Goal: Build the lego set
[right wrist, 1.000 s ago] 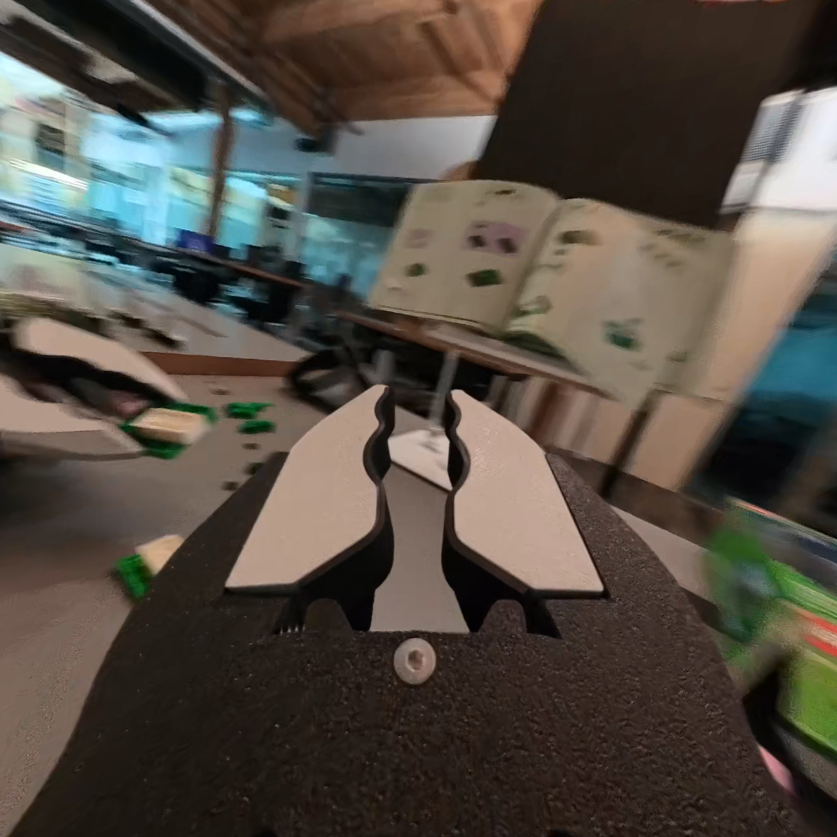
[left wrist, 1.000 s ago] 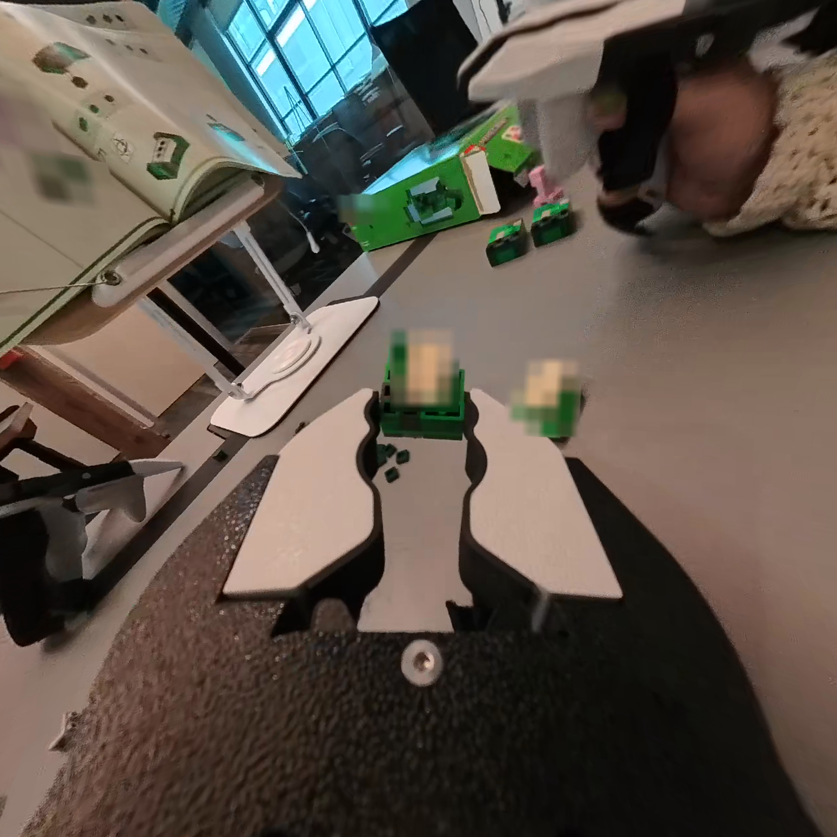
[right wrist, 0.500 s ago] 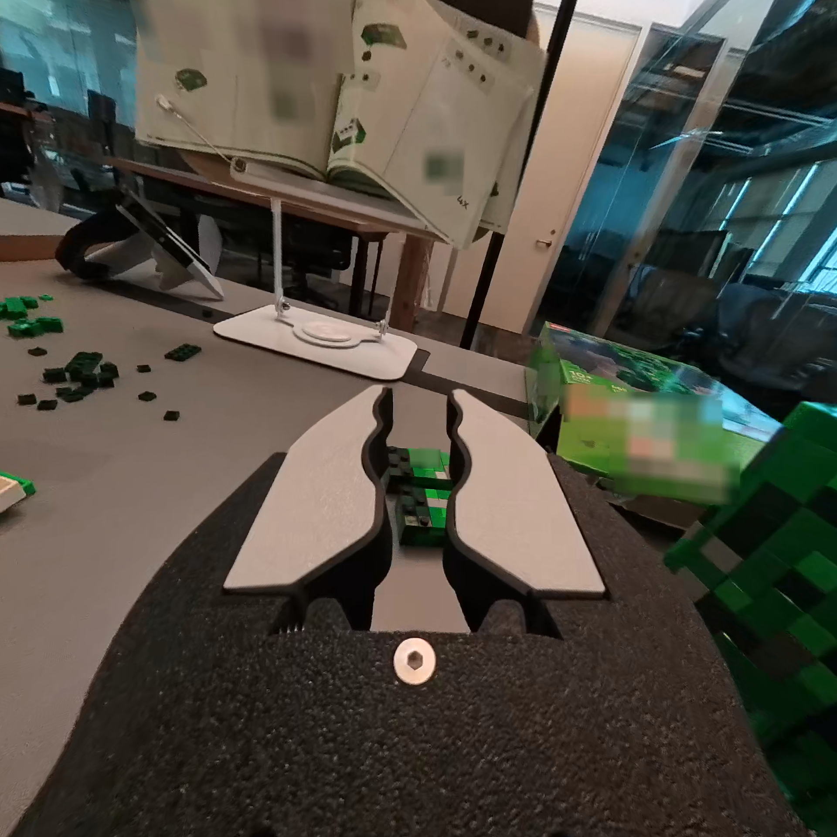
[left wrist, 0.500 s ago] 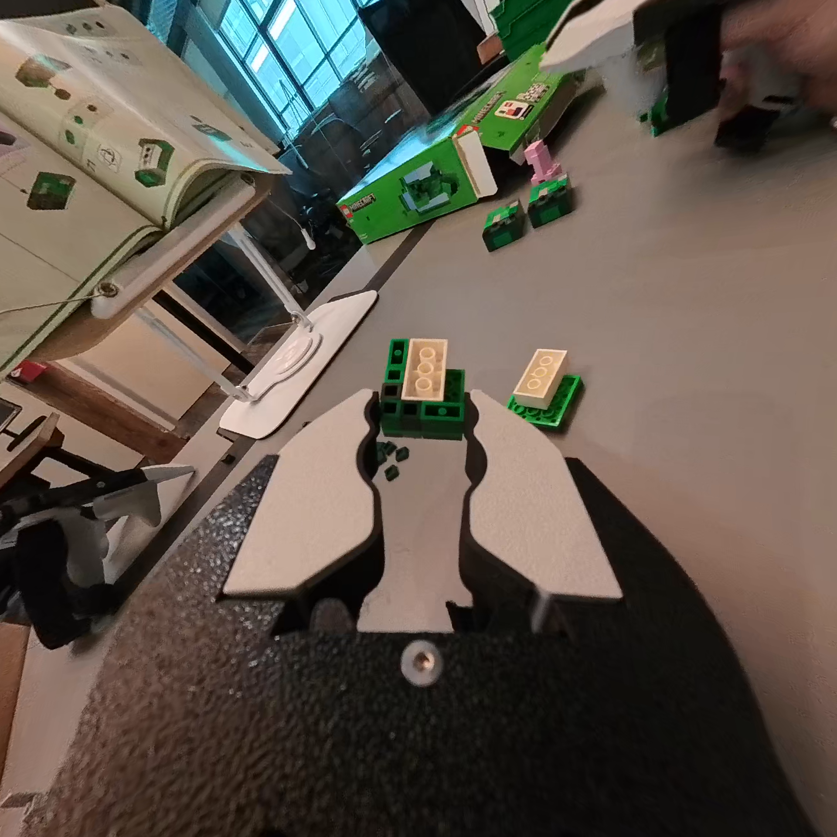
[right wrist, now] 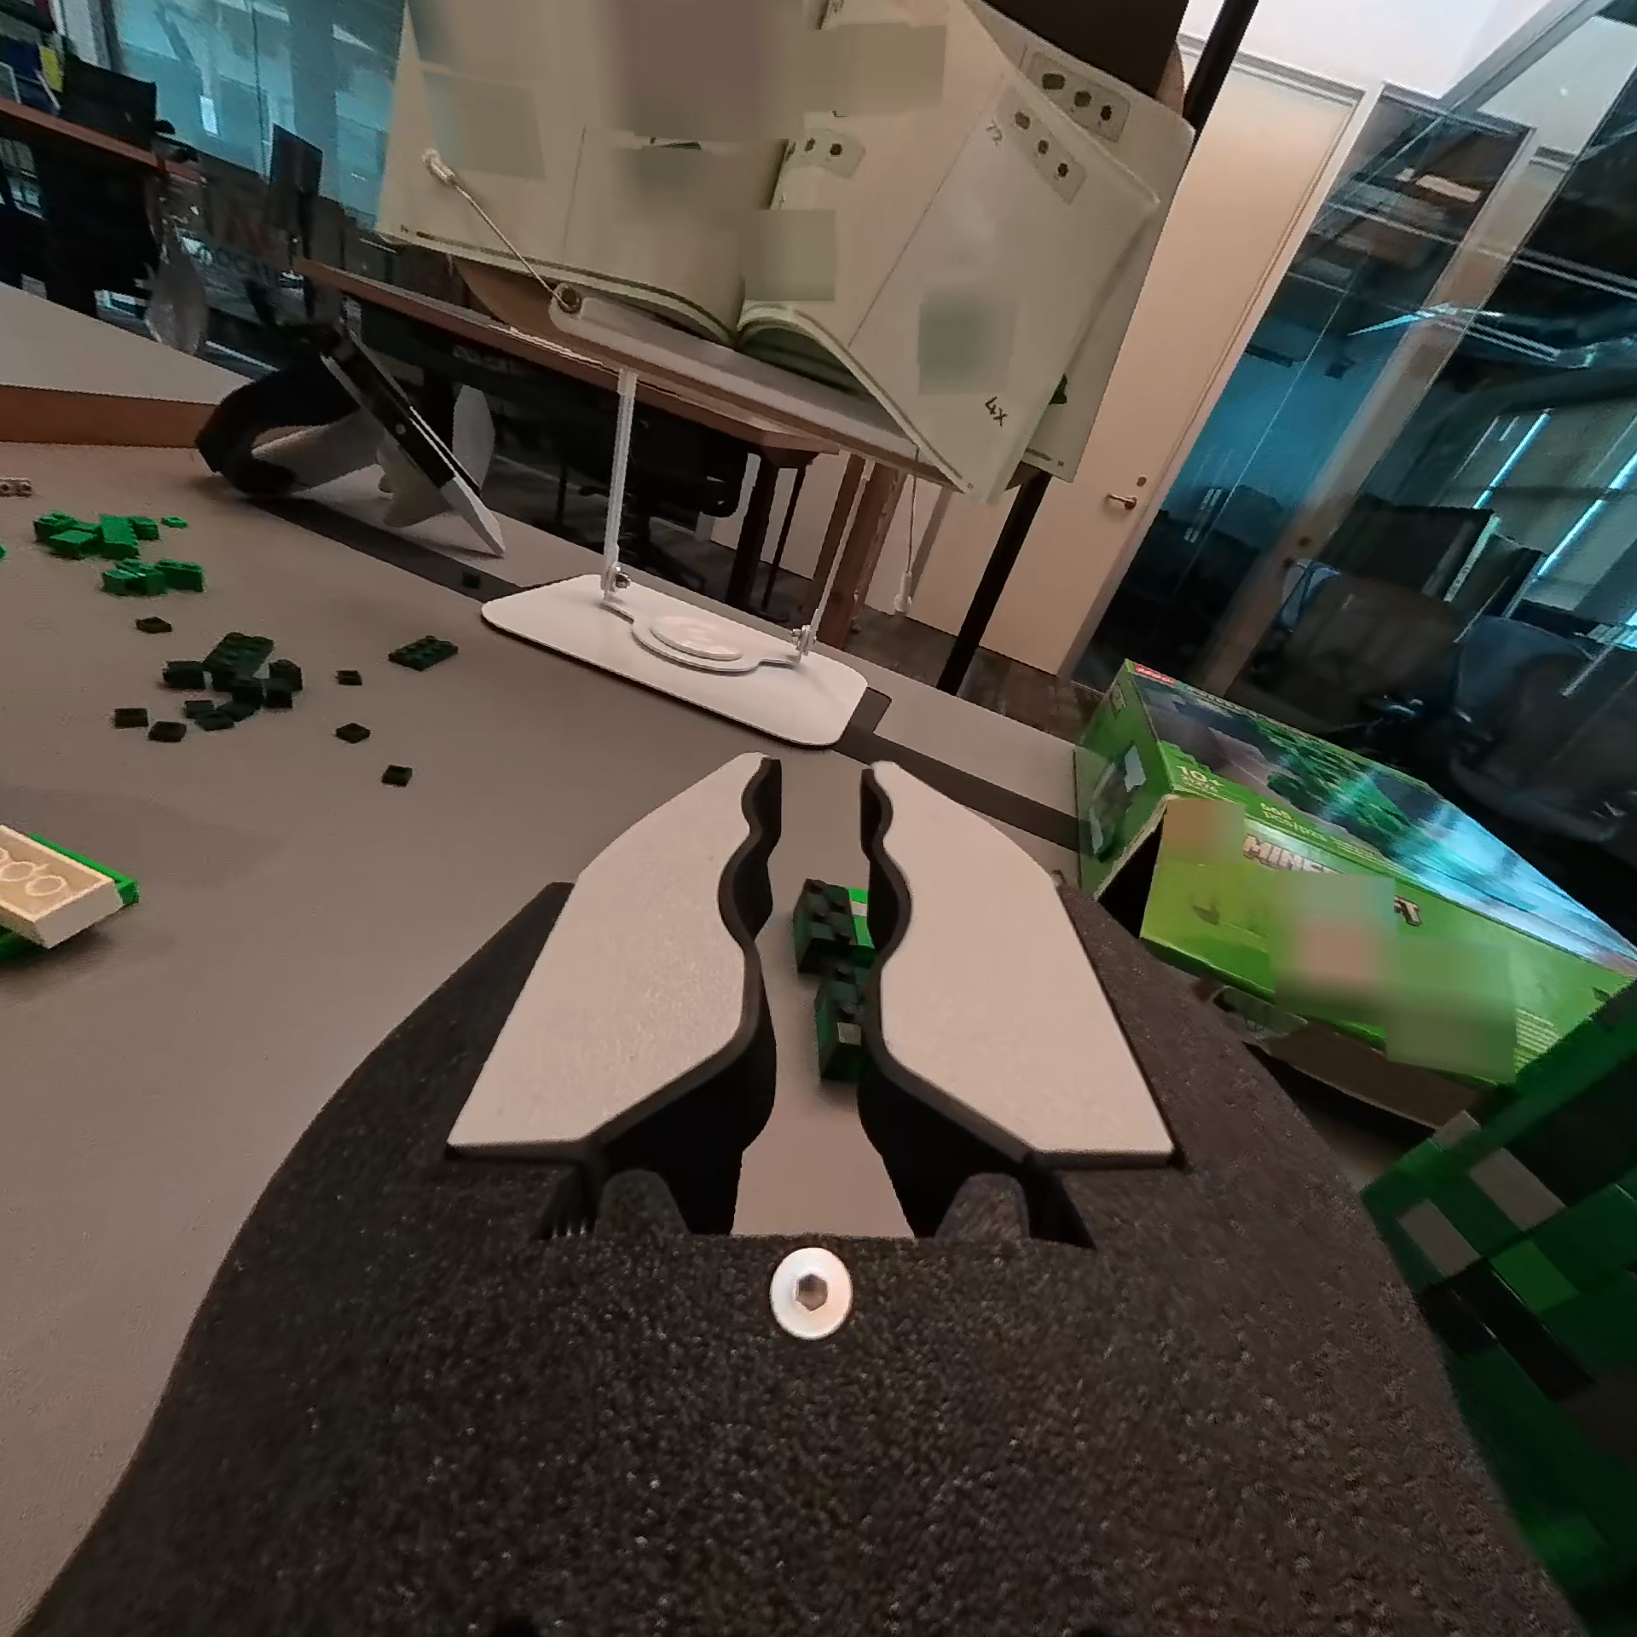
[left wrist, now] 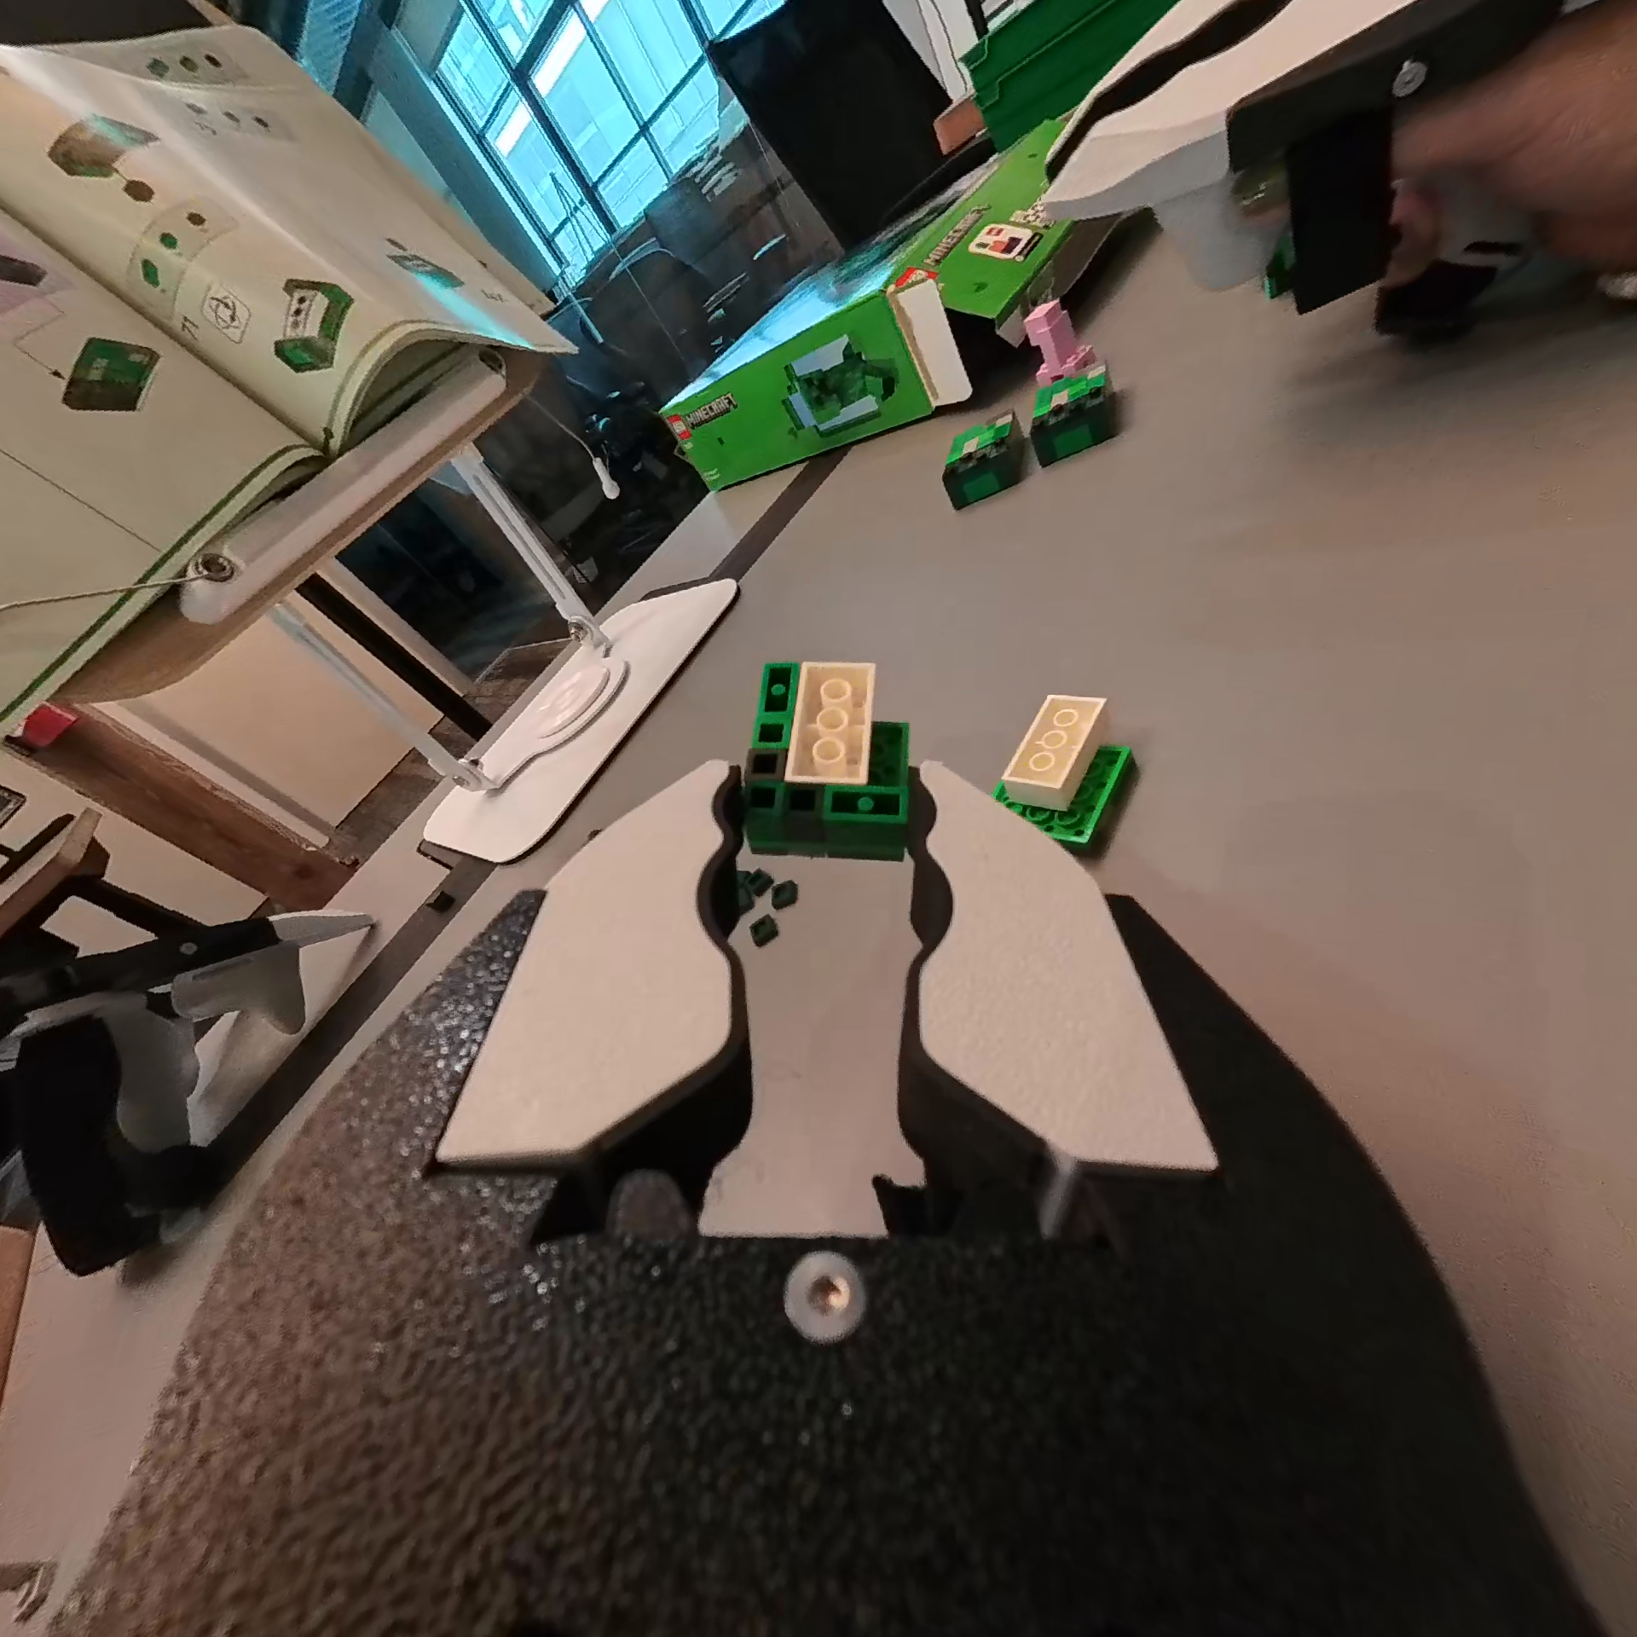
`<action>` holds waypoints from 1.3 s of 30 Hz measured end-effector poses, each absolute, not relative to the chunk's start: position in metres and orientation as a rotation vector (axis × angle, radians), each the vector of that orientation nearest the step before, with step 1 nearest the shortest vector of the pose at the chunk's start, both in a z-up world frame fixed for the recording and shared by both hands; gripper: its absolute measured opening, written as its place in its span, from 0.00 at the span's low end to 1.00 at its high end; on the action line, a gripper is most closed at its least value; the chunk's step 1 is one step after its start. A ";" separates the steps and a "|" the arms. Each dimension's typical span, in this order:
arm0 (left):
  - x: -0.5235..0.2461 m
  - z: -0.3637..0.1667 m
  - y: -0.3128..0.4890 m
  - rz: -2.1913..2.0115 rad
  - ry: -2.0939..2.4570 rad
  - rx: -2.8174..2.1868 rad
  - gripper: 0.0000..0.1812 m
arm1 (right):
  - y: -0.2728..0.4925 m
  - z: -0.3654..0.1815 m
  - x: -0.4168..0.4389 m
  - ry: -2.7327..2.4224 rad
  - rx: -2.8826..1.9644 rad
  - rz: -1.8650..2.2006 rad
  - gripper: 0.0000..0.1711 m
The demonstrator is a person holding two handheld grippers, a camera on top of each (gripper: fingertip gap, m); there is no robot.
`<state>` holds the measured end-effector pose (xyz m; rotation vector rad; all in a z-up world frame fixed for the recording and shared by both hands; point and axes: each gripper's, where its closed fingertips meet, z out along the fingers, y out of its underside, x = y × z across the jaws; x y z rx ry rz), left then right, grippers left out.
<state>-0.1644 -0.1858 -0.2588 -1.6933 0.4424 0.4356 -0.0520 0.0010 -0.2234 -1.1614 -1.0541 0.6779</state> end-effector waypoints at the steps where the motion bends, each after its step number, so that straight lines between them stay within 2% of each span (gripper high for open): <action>1: -0.164 -0.259 -0.186 0.437 0.443 -1.693 0.19 | 0.001 -0.224 -0.053 -1.058 -1.161 0.682 0.10; 12: -0.166 -0.258 -0.185 0.466 0.438 -1.689 0.19 | -0.008 -0.223 -0.060 -1.101 -1.127 0.761 0.09; 17: -0.170 -0.256 -0.186 0.484 0.416 -1.680 0.19 | -0.089 -0.237 -0.078 -1.537 -0.901 1.117 0.08; 20: -0.169 -0.256 -0.185 0.474 0.419 -1.682 0.19 | -0.118 -0.252 -0.085 -1.740 -0.859 1.171 0.08; 24: -0.169 -0.258 -0.184 0.482 0.430 -1.686 0.19 | -0.125 -0.273 -0.095 -1.918 -0.932 1.131 0.14; 26: -0.168 -0.257 -0.183 0.483 0.431 -1.684 0.19 | -0.111 -0.270 -0.098 -1.842 -0.985 1.076 0.16; 31: -0.167 -0.256 -0.182 0.479 0.430 -1.676 0.19 | 0.000 -0.268 -0.071 -1.419 -1.399 0.608 0.25; 36: -0.166 -0.256 -0.181 0.478 0.432 -1.678 0.19 | 0.039 -0.296 -0.047 -1.344 -1.692 0.502 0.34; 39: -0.167 -0.256 -0.182 0.477 0.428 -1.677 0.19 | 0.046 -0.308 -0.045 -1.361 -1.788 0.461 0.36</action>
